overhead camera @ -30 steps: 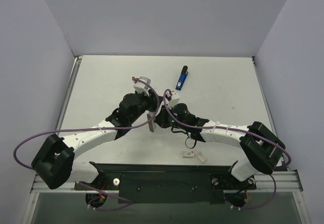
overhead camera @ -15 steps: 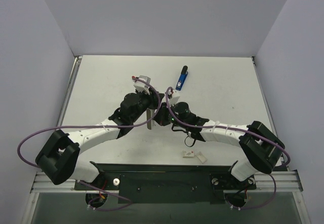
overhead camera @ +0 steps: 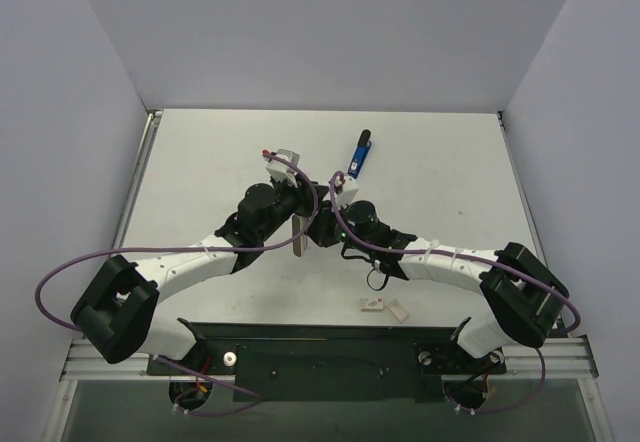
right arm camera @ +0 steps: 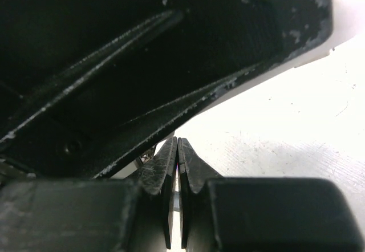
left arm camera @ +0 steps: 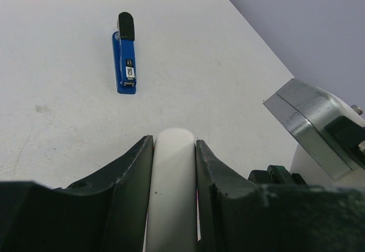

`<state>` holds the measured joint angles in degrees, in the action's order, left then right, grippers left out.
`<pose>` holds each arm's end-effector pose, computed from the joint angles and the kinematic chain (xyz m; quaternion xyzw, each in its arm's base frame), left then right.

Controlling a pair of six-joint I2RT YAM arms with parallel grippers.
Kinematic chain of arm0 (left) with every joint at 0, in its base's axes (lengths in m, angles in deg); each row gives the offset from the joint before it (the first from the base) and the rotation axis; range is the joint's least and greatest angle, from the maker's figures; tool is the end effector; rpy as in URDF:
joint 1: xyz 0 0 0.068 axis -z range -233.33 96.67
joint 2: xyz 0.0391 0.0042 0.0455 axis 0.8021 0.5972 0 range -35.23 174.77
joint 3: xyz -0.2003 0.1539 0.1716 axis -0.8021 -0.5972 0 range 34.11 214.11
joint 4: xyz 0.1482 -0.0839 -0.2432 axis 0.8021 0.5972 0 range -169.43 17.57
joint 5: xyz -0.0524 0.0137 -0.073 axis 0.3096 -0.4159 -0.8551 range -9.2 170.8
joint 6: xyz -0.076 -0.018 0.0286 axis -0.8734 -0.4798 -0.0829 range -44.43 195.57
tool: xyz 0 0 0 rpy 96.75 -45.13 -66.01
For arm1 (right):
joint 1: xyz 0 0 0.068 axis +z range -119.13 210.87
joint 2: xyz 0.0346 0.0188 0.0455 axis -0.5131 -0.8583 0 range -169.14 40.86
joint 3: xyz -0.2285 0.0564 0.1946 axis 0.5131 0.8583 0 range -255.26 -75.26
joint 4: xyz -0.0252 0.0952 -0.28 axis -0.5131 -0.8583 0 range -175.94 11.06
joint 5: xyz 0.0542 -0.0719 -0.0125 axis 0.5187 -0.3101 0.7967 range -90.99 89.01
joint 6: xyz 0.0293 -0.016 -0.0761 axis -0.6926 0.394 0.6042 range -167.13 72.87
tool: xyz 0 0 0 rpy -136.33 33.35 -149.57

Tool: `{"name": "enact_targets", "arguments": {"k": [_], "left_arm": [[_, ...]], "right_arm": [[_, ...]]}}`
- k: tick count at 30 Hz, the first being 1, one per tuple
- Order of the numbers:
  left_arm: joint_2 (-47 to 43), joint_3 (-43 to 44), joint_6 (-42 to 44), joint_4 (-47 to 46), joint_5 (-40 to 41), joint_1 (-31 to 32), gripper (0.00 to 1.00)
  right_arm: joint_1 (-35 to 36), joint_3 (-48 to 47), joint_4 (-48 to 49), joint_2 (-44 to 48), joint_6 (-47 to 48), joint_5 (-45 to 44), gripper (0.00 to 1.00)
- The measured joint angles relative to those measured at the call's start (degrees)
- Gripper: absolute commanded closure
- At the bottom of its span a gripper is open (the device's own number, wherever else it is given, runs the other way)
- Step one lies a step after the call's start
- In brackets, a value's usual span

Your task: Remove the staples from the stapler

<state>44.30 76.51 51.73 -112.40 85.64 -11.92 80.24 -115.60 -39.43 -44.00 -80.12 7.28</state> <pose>0.2841 -0.2423 0.2727 0.0833 0.7274 -0.3408 0.5897 0.2409 0.2967 0.2418 -0.1529 0.7210 0.4837 0.4721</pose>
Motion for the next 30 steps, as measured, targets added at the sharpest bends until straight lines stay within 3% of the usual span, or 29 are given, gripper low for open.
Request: {"name": "enact_targets", "arguments": {"k": [11, 15, 19, 23, 25, 30], "left_arm": [[-0.63, -0.55, -1.03, 1.09, -0.42, 0.00, 1.00], [-1.36, -0.52, -1.01, 1.14, -0.39, 0.00, 1.00], [-1.40, -0.55, -0.98, 1.27, -0.39, 0.00, 1.00], [-1.40, -0.52, -0.98, 1.70, -0.37, 0.00, 1.00], [-1.40, -0.52, -1.01, 1.90, -0.37, 0.00, 1.00], [-1.40, -0.55, -1.01, 2.47, -0.35, 0.00, 1.00]], "right_arm": [[-0.44, 0.04, -0.83, 0.00, -0.55, -2.03, 1.00], [-1.18, 0.04, 0.37, -0.31, -1.14, 1.84, 1.00], [-0.15, -0.85, -2.99, -0.33, -1.07, -1.31, 1.00], [-2.10, 0.57, 1.33, -0.57, -3.43, 4.42, 1.00], [-2.12, -0.09, -1.64, -0.59, -3.19, 1.09, 1.00], [-1.40, -0.17, -0.81, -0.59, -2.36, 2.40, 1.00]]}}
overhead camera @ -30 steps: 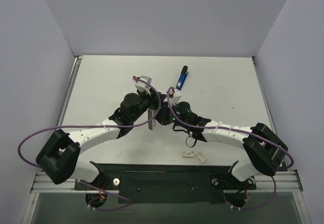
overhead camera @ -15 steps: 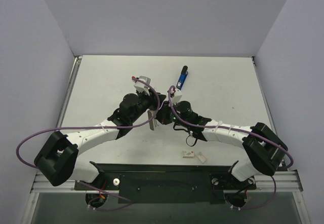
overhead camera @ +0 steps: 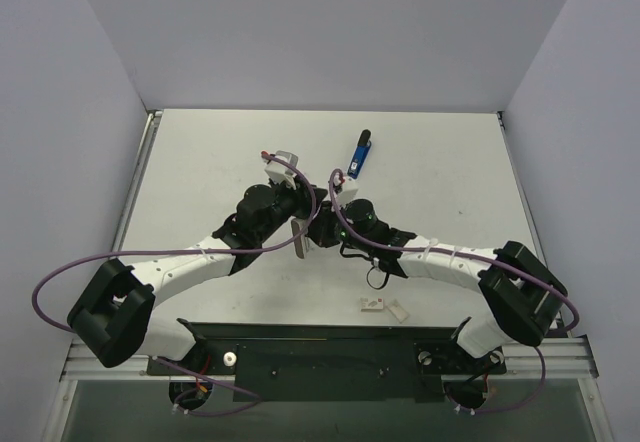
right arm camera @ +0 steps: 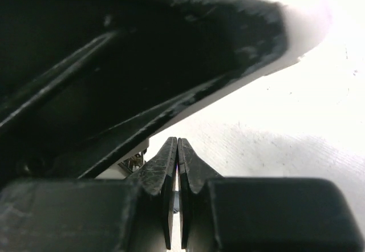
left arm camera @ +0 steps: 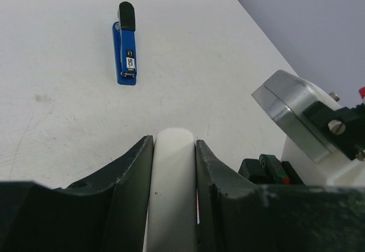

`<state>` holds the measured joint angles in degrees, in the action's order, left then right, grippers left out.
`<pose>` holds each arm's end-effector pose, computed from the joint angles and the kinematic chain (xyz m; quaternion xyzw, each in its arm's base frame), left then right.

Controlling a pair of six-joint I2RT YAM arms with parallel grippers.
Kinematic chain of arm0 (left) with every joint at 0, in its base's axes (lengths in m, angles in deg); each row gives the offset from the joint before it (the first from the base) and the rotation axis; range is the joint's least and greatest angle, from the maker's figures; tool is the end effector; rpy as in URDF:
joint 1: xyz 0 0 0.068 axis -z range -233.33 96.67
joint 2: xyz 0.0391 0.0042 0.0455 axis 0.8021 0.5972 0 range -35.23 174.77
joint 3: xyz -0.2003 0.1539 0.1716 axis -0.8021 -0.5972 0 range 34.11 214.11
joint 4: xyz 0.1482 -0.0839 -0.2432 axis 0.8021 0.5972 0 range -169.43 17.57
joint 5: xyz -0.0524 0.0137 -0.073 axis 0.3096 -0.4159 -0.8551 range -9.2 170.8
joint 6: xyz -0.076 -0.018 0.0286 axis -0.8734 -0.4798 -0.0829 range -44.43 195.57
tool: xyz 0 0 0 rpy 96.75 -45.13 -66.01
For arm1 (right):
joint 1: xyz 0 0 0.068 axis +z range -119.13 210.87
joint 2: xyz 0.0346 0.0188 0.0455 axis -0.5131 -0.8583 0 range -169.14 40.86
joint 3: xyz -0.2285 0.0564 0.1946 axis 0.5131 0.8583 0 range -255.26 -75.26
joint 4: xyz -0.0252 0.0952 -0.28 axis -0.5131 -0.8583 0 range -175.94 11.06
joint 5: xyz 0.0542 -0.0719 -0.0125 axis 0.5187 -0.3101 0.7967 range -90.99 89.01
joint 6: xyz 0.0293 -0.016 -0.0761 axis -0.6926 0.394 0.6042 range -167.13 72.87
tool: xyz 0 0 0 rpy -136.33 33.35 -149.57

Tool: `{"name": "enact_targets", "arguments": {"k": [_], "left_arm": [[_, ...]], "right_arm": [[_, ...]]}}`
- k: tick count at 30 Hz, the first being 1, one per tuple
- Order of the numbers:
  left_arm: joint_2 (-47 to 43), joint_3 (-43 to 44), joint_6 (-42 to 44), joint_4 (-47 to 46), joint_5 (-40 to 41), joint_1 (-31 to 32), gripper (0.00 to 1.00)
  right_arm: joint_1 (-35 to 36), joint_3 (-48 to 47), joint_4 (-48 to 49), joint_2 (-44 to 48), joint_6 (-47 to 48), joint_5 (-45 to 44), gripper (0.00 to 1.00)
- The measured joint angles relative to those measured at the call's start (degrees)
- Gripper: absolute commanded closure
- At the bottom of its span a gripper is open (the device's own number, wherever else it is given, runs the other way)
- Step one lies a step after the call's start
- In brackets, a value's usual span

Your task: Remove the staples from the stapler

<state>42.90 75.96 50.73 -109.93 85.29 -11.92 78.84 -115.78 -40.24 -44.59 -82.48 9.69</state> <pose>0.2795 -0.2389 0.2711 0.0808 0.7373 -0.3418 0.5770 0.2466 0.2936 0.2373 -0.1432 0.7299 0.4936 0.4506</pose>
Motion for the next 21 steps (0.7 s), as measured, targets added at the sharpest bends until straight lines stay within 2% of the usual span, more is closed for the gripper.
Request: {"name": "enact_targets", "arguments": {"k": [4, 7, 10, 13, 21], "left_arm": [[0.00, 0.00, 0.02, 0.02, -0.04, -0.22, 1.00], [0.00, -0.07, 0.09, 0.26, 0.20, -0.28, 1.00], [0.00, -0.28, 0.02, 0.37, 0.15, -0.59, 1.00], [0.00, -0.35, -0.02, 0.26, 0.20, -0.59, 1.00], [-0.20, -0.90, -0.11, 0.33, 0.00, -0.63, 1.00]], "right_arm": [[1.75, -0.87, -2.12, -0.02, 1.79, -1.22, 1.00], [3.78, -2.49, -7.34, -0.04, 3.34, -7.67, 1.00], [4.15, -2.71, -5.60, -0.04, 4.39, -4.98, 1.00], [5.14, -3.54, -8.55, -0.04, 5.20, -11.37, 1.00], [6.54, -2.80, -7.21, 0.61, 6.99, -10.40, 1.00]]}}
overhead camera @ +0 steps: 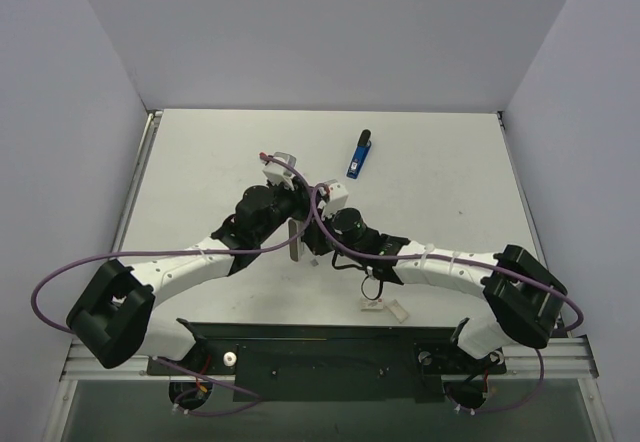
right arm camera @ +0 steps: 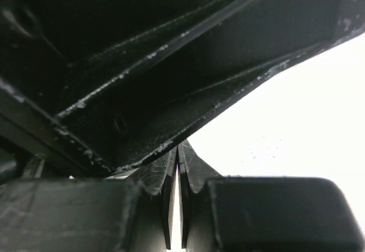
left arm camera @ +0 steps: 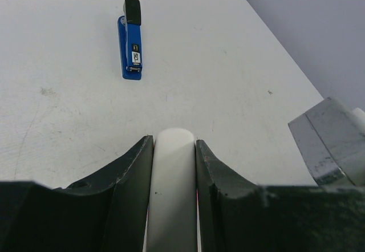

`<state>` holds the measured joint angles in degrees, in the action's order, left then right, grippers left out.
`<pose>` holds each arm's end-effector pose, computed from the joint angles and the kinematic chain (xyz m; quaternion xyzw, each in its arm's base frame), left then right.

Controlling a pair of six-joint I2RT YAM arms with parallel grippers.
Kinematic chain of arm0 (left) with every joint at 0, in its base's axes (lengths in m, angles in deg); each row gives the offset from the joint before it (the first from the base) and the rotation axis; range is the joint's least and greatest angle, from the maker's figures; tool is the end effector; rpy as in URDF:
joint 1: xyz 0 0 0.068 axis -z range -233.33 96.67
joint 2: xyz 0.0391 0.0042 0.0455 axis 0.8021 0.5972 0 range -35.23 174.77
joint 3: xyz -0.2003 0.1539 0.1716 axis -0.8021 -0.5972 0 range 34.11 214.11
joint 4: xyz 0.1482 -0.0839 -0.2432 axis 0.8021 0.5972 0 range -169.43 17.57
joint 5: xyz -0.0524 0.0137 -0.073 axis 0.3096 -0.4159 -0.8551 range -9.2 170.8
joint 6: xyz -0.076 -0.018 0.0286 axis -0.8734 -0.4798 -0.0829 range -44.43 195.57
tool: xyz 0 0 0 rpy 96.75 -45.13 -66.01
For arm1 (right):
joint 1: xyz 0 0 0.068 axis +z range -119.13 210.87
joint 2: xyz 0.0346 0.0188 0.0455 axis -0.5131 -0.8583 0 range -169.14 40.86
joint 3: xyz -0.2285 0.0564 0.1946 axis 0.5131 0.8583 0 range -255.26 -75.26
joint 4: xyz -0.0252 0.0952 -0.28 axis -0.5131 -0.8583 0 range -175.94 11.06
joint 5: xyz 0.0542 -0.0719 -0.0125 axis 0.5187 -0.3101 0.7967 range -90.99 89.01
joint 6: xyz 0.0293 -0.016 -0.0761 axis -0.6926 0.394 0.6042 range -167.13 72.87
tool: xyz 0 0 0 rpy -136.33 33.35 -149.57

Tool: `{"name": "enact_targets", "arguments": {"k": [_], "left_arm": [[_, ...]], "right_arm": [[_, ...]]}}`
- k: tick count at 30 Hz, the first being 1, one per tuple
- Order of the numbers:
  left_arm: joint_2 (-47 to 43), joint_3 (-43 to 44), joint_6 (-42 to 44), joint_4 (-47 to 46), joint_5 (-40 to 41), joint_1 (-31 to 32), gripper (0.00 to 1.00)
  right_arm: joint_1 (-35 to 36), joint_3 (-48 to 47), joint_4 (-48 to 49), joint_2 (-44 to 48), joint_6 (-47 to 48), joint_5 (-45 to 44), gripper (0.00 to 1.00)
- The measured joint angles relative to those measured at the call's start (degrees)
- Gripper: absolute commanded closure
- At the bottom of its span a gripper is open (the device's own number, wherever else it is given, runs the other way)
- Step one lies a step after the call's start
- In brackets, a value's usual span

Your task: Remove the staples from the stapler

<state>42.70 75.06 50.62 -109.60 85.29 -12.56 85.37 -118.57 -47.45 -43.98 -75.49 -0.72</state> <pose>0.2801 -0.2339 0.2650 0.0771 0.7437 -0.3353 0.5731 0.2255 0.3167 0.2419 -0.1747 0.7461 0.4265 0.4806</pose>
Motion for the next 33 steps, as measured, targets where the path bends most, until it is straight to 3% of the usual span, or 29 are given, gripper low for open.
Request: {"name": "enact_targets", "arguments": {"k": [11, 21, 28, 33], "left_arm": [[-6.69, -0.07, -0.57, 2.12, -2.67, 0.04, 1.00], [-13.88, -1.18, -1.97, 4.24, -4.39, 0.04, 1.00], [-16.98, -1.92, -3.41, 4.66, -5.25, 0.04, 1.00], [-18.40, -2.78, -6.01, 4.98, -6.34, 0.07, 1.00]], "right_arm": [[1.46, 0.02, -4.76, 7.41, 1.95, -10.14, 1.00], [1.49, 4.11, -11.87, 21.64, 4.04, -19.56, 1.00], [1.64, 7.43, -16.81, 30.51, 2.84, -19.58, 0.98], [2.51, 9.44, -17.11, 31.39, -0.20, -15.28, 1.00]]}}
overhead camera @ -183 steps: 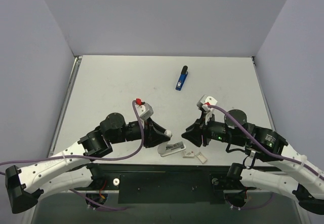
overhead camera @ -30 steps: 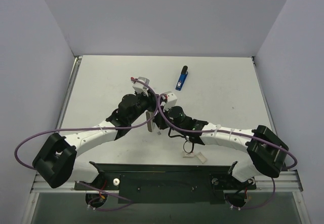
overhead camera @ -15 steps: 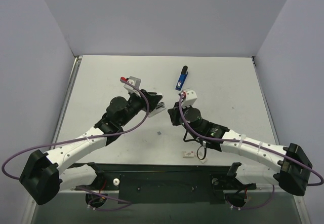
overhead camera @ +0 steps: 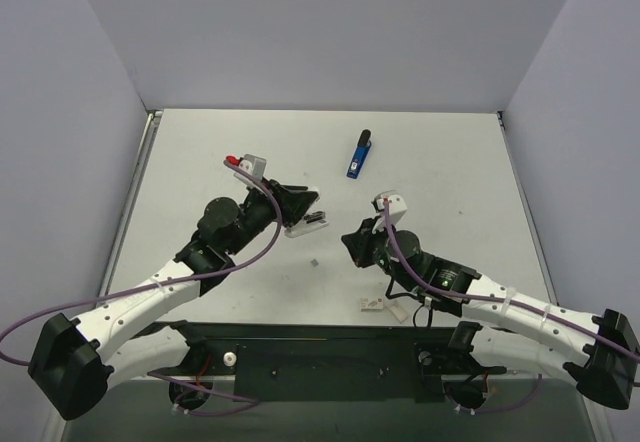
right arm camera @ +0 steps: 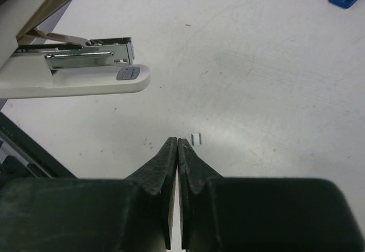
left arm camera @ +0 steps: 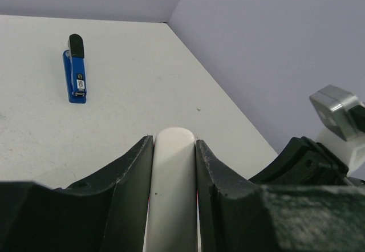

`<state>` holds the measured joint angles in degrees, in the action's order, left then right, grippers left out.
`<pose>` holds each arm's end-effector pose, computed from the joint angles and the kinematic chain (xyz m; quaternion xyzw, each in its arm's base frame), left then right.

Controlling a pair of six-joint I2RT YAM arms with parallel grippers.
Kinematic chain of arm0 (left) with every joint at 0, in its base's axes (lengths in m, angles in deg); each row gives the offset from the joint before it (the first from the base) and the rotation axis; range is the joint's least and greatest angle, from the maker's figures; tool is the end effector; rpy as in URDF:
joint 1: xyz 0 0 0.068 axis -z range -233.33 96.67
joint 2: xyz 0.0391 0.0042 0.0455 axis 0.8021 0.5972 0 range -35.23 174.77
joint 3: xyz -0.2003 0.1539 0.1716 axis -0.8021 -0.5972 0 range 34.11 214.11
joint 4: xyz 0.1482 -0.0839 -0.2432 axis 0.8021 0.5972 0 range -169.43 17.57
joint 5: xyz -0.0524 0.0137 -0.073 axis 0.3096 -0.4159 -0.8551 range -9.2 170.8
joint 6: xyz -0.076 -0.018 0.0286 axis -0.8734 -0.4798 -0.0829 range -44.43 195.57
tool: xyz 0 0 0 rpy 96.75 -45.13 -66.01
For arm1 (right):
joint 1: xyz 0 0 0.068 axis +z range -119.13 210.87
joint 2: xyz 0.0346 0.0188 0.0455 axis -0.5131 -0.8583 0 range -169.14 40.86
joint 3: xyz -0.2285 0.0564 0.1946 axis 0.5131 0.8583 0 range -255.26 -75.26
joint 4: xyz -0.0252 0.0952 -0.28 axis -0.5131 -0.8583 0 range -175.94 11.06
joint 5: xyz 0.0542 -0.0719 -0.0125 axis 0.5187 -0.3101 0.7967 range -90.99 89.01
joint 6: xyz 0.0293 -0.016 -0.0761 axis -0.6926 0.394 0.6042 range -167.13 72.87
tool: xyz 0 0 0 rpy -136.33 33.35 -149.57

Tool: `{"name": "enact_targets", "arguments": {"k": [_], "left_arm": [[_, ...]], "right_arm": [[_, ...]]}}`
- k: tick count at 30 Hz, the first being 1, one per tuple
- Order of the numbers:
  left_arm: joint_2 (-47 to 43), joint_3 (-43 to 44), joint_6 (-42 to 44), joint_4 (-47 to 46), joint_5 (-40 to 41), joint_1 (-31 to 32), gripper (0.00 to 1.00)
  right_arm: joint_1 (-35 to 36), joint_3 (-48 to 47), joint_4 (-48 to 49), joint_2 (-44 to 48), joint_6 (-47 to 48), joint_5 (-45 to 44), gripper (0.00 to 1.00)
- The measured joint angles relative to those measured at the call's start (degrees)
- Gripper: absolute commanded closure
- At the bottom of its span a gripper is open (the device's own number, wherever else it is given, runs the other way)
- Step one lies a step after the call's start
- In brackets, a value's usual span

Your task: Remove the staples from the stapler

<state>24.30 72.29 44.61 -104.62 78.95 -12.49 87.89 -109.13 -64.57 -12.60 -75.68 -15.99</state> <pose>0.2257 -0.1981 0.3327 0.0706 0.6794 -0.4372 0.5851 0.1642 0.2184 0.3012 -0.0947 0.7314 0.3833 0.5560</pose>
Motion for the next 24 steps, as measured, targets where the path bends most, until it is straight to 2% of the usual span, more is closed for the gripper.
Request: {"name": "enact_targets", "arguments": {"k": [9, 24], "left_arm": [[-4.13, -2.23, -7.32, 0.48, -2.21, 0.00, 1.00], [-10.58, -7.19, -16.02, 3.43, -4.74, -0.02, 1.00]], "right_arm": [[4.02, 1.40, 4.63, -3.54, -3.67, 5.40, 1.00], [6.84, -4.39, 10.36, -9.18, -1.25, 4.55, 1.00]]}}
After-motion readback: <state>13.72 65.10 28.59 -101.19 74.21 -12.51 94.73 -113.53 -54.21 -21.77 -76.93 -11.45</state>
